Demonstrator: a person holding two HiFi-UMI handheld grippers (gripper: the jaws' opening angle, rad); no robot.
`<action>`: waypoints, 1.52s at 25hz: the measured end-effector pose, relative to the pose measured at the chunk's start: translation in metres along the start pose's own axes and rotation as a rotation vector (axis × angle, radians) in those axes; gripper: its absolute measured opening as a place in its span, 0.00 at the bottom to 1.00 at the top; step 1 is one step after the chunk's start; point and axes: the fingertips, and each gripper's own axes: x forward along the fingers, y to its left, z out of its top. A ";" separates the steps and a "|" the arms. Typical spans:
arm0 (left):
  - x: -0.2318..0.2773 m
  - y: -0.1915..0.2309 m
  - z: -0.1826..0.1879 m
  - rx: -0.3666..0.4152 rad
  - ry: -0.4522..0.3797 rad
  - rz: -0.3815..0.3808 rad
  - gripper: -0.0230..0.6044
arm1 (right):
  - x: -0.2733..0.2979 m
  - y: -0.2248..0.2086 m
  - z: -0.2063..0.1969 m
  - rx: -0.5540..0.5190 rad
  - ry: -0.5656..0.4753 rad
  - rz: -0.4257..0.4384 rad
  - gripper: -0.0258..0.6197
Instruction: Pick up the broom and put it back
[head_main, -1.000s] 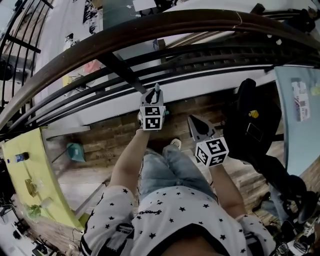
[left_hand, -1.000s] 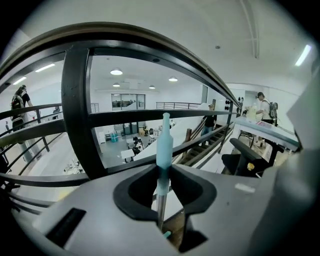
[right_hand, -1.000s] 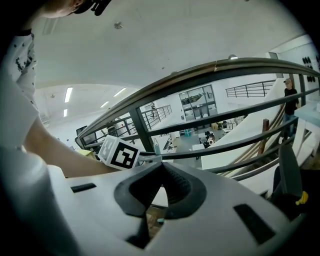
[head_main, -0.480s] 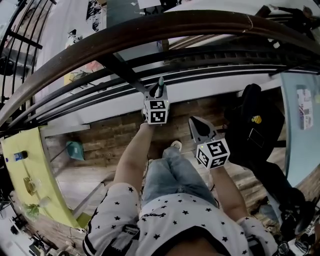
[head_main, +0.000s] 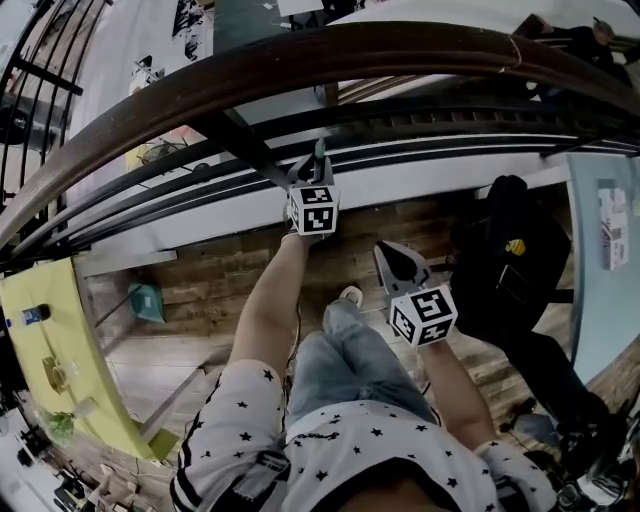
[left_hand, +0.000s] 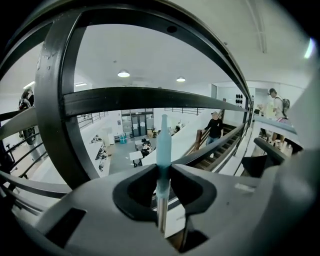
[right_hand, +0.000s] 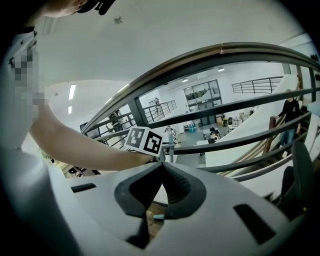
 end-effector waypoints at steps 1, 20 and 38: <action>0.004 0.002 0.000 -0.001 -0.001 0.004 0.18 | 0.002 -0.001 -0.001 0.001 0.002 0.000 0.03; 0.046 0.035 0.002 -0.029 0.020 0.072 0.19 | 0.010 -0.003 -0.015 0.005 0.027 0.001 0.03; 0.031 0.028 0.008 -0.049 0.012 0.052 0.37 | 0.002 -0.001 -0.005 0.015 0.005 -0.003 0.03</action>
